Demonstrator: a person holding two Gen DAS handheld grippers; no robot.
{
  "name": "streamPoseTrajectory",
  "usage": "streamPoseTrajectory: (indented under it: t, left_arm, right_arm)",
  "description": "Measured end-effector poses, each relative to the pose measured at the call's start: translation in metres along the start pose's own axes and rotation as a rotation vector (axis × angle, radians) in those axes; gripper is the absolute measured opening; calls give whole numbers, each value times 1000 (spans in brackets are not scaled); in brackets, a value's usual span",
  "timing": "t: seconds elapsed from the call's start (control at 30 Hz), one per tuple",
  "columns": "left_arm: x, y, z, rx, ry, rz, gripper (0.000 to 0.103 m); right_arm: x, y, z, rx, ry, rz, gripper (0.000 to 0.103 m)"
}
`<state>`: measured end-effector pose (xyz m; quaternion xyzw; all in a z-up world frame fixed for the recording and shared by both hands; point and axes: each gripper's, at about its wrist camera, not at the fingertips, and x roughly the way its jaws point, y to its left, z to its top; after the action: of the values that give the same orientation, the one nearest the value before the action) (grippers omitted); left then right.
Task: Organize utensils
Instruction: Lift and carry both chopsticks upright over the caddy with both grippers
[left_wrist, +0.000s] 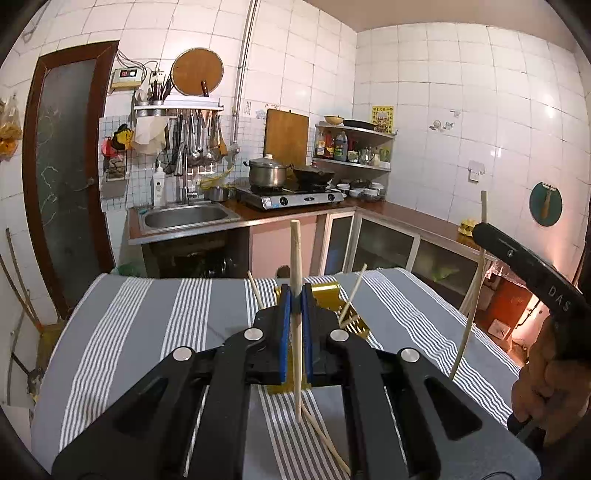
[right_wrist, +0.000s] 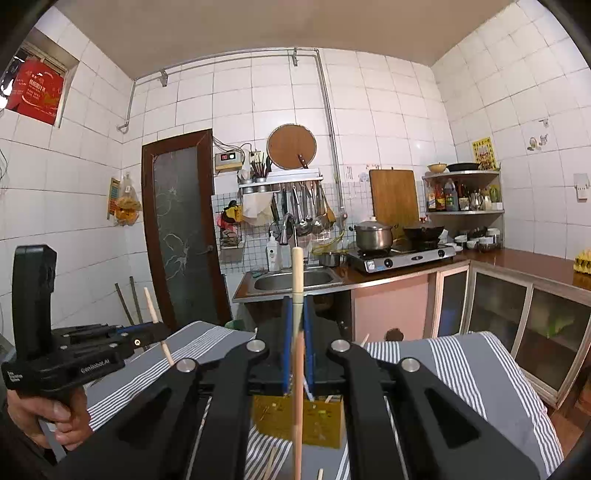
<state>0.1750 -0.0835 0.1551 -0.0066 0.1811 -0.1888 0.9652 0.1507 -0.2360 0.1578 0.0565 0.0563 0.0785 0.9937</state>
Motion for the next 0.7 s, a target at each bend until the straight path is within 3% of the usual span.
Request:
streamPoseTrajectory:
  t: [0.4,0.7]
  left_arm:
    - [50,3,50,16,-47,-8,4]
    - [102,13,55,-7,-22,-3,4]
  right_arm:
    - [62,-12,33,-12,-70,-43,6]
    - [115,-17,35,-35,-80,-44,6]
